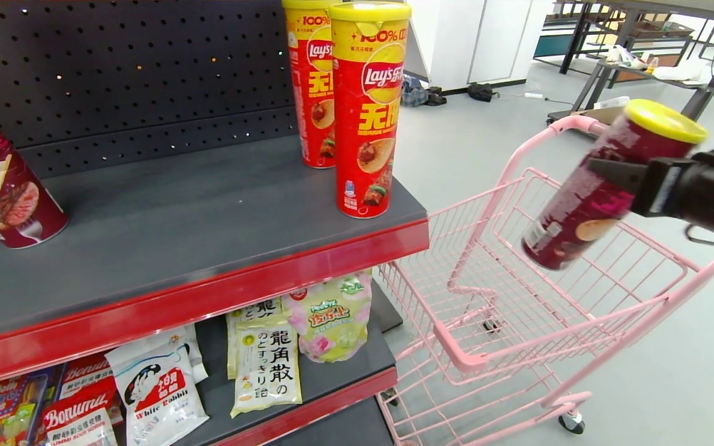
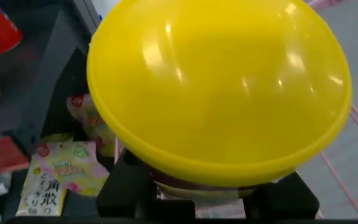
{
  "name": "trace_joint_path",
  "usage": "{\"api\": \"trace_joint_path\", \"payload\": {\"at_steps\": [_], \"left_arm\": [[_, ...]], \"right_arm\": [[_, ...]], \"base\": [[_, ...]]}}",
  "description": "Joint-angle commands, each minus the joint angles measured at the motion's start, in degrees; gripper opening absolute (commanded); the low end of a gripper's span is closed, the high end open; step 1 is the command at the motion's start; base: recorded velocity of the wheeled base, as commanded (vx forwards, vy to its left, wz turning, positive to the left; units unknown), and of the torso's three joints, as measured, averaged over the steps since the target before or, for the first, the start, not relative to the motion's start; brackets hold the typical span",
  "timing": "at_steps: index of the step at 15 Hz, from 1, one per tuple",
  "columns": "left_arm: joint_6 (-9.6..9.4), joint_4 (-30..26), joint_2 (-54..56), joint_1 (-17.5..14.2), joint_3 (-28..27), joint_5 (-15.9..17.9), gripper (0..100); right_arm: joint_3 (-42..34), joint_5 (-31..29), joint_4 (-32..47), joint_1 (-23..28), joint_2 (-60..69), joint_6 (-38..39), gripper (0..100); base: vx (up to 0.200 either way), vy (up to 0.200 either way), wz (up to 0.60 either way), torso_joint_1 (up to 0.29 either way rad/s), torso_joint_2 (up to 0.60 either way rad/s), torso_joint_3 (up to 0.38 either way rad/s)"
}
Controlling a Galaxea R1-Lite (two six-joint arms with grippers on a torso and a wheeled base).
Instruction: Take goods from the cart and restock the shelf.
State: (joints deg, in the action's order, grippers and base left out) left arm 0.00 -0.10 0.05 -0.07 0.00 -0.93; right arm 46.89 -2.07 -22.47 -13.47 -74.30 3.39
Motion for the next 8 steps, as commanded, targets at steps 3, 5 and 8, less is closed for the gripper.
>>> {"api": "trace_joint_path", "payload": {"at_steps": [3,5,8], "left_arm": [[0.0,0.01,-0.05,-0.01,0.0,-0.04,100],[0.0,0.01,-0.05,-0.01,0.0,-0.04,100],[0.0,0.01,-0.05,-0.01,0.0,-0.04,100]], "right_arm": [[-8.56,-4.34,40.05,6.97,41.96,-2.33,0],[-8.65,-4.08,49.27,9.6,48.9,-2.25,0],[-10.85,-5.93,49.1,9.43,51.36,-5.94,0]], "base": [[0.0,0.0,0.0,0.0,0.0,0.0],[0.0,0.0,0.0,0.0,0.0,0.0],[0.0,0.0,0.0,0.0,0.0,0.0]]}}
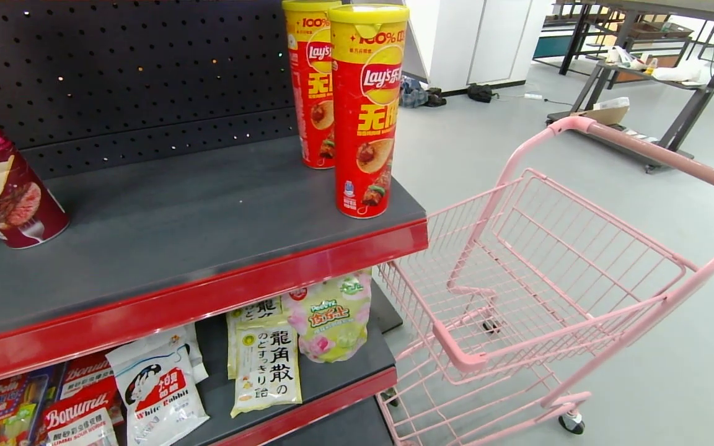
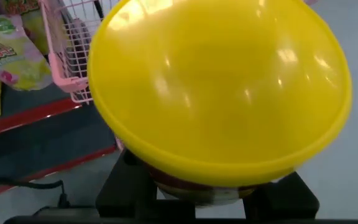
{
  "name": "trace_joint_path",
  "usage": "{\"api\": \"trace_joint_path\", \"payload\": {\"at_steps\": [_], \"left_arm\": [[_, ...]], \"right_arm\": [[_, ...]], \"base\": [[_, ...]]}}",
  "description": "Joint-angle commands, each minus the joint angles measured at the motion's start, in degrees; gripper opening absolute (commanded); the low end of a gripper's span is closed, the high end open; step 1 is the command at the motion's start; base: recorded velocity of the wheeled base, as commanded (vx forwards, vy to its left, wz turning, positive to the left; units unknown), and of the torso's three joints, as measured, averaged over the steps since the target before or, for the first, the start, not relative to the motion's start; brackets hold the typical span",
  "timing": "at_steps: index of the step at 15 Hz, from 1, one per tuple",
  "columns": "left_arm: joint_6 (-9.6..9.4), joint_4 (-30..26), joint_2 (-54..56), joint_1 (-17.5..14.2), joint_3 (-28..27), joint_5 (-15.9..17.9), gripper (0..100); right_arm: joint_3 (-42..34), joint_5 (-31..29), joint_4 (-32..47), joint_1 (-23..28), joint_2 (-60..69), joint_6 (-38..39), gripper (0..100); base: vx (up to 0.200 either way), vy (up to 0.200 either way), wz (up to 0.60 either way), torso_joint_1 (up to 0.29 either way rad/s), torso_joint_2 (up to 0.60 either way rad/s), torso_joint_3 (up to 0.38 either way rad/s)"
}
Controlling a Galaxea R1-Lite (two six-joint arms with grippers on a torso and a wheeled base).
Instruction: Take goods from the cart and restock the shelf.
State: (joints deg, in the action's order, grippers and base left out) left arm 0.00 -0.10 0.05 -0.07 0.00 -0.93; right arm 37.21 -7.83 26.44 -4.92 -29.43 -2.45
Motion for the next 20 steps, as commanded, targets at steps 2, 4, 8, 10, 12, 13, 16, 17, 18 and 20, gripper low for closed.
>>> {"api": "trace_joint_path", "payload": {"at_steps": [2,4,8,10,12,13,16,17,18,20], "left_arm": [[0.0,0.01,-0.05,-0.01,0.0,-0.04,100],[0.0,0.01,-0.05,-0.01,0.0,-0.04,100],[0.0,0.01,-0.05,-0.01,0.0,-0.04,100],[0.0,0.01,-0.05,-0.01,0.0,-0.04,100],[0.0,0.01,-0.05,-0.01,0.0,-0.04,100],[0.0,0.01,-0.05,-0.01,0.0,-0.04,100],[0.0,0.01,-0.05,-0.01,0.0,-0.04,100],[0.0,0.01,-0.05,-0.01,0.0,-0.04,100],[0.0,0.01,-0.05,-0.01,0.0,-0.04,100],[0.0,0.01,-0.05,-0.01,0.0,-0.04,100]], "right_arm": [[-0.99,0.0,0.01,0.71,6.22,-2.03,0],[-0.38,0.27,-0.25,0.62,5.52,-2.21,0],[1.82,1.06,-7.54,0.53,0.07,-2.91,0],[3.58,2.29,-9.39,0.53,-3.18,-3.09,0],[4.37,3.17,-9.57,0.53,-4.59,-3.17,0],[4.54,3.17,-9.57,0.53,-4.94,-3.35,0],[5.25,4.84,-9.65,0.53,-5.9,-4.41,0],[5.33,4.84,-9.65,0.53,-6.17,-4.49,0],[5.25,4.84,-9.92,0.53,-6.26,-4.58,0],[5.25,4.84,-10.01,0.53,-6.43,-4.67,0]], "base": [[0.0,0.0,0.0,0.0,0.0,0.0],[0.0,0.0,0.0,0.021,-0.07,-0.05],[0.0,0.0,0.0,0.135,-0.44,-0.29],[0.0,0.0,0.0,0.188,-0.55,-0.359],[0.0,0.0,0.0,0.212,-0.59,-0.378],[0.0,0.0,0.0,0.232,-0.61,-0.383],[0.0,0.0,0.0,0.203,-0.52,-0.318],[0.0,0.0,0.0,0.159,-0.4,-0.242],[0.0,0.0,0.0,0.159,-0.39,-0.237],[0.0,0.0,0.0,0.156,-0.38,-0.229]]}}
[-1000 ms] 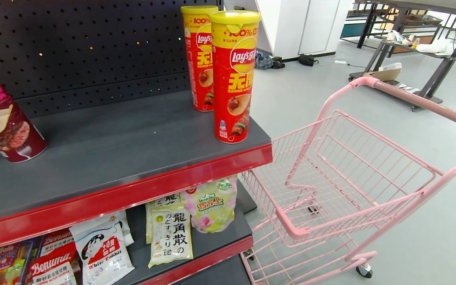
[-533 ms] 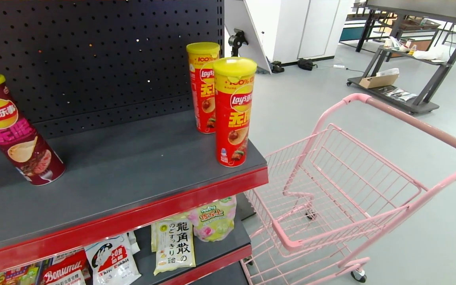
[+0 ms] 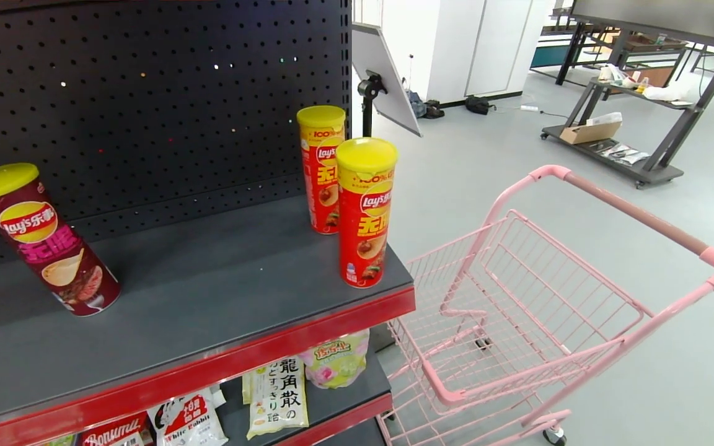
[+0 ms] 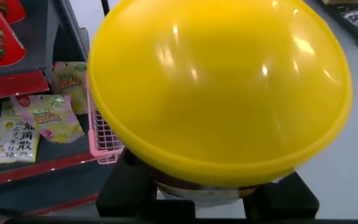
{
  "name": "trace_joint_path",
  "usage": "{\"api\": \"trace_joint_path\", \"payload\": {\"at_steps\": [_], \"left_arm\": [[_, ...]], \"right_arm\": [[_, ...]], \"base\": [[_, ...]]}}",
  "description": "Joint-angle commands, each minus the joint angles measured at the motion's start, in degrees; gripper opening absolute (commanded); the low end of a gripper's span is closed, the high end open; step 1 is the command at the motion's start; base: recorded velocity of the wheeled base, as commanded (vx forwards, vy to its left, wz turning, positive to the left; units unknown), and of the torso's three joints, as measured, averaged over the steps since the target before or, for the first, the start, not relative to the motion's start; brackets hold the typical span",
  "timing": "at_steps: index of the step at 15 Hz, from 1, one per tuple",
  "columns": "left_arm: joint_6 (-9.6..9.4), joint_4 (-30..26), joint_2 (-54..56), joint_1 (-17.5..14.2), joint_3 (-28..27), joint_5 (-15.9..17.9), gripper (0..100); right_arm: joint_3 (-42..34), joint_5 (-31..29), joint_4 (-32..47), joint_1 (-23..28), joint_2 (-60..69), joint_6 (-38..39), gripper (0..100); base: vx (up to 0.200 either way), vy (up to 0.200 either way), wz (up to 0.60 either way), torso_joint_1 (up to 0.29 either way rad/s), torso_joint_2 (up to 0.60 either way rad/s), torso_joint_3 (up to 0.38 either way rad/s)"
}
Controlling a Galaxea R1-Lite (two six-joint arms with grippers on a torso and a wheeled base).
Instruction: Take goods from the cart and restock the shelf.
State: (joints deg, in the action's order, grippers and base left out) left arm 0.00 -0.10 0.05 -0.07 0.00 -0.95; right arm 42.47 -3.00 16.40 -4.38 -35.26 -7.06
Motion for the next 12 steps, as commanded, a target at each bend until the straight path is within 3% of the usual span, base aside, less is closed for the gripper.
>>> {"api": "trace_joint_path", "payload": {"at_steps": [1,6,12], "left_arm": [[0.0,0.01,-0.05,-0.01,0.0,-0.02,100],[0.0,0.01,-0.05,-0.01,0.0,-0.02,100],[0.0,0.01,-0.05,-0.01,0.0,-0.02,100]], "right_arm": [[-0.02,0.01,0.04,-0.02,-0.6,-0.06,0],[-0.99,-0.25,0.13,0.33,-0.08,-0.15,0],[-4.42,-1.04,0.48,0.86,3.7,-1.03,0]], "base": [[0.0,0.0,0.0,0.163,-0.38,-0.222],[0.0,0.0,0.0,0.146,-0.35,-0.2],[0.0,0.0,0.0,0.008,-0.01,-0.008]]}}
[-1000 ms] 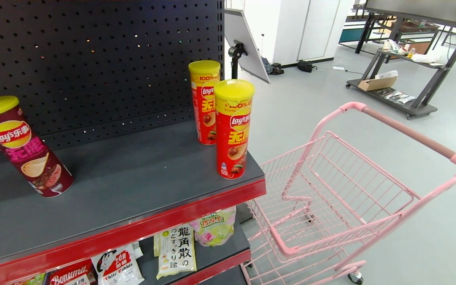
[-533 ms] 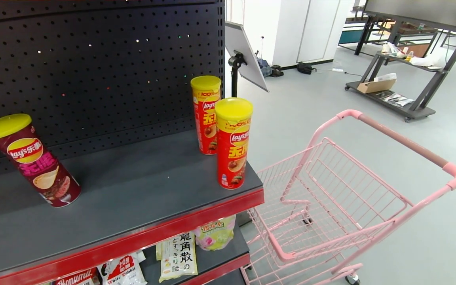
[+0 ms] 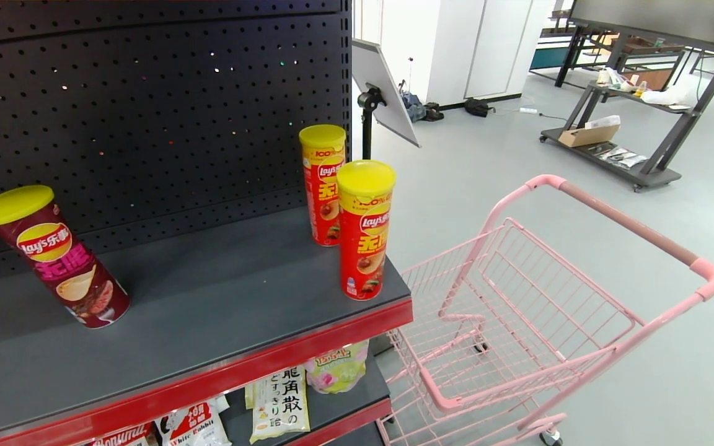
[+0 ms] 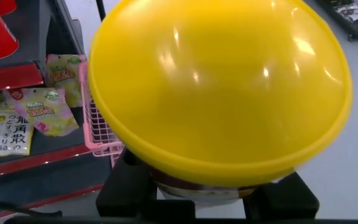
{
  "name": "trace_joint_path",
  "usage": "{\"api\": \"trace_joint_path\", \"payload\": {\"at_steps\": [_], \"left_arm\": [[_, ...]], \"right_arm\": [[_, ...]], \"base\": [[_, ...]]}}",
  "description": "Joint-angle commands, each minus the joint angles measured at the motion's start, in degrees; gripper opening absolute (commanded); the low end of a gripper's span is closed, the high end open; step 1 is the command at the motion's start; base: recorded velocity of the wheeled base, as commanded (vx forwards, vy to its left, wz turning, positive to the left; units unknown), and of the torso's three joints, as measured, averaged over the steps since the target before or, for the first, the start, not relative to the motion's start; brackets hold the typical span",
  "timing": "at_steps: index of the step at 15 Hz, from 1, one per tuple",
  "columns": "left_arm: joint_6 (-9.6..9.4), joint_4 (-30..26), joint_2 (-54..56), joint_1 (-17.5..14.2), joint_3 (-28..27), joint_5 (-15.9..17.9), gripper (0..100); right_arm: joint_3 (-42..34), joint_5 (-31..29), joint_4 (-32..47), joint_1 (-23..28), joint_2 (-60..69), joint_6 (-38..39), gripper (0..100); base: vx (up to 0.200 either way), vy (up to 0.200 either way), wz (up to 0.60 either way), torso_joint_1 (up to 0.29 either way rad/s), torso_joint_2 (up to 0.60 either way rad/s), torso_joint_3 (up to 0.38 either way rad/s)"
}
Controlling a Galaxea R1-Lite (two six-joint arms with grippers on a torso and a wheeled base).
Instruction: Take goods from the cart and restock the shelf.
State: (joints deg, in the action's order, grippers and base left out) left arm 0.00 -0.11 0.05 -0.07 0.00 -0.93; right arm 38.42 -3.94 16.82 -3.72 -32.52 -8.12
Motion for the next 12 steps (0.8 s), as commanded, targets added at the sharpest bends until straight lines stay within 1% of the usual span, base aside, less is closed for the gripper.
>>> {"api": "trace_joint_path", "payload": {"at_steps": [1,10,12], "left_arm": [[0.0,0.02,-0.05,-0.01,0.0,-0.04,100],[0.0,0.02,-0.05,-0.01,0.0,-0.04,100],[0.0,0.02,-0.05,-0.01,0.0,-0.04,100]], "right_arm": [[-0.81,-0.11,-0.3,0.29,1.06,-0.05,0],[-3.97,0.07,-0.39,0.03,3.43,-0.05,0],[-5.38,-0.02,-0.48,0.38,5.28,0.38,0]], "base": [[0.0,0.0,0.0,0.0,0.0,0.0],[0.0,0.0,0.6,0.005,0.0,0.001],[0.0,0.0,0.0,0.0,0.0,0.0]]}}
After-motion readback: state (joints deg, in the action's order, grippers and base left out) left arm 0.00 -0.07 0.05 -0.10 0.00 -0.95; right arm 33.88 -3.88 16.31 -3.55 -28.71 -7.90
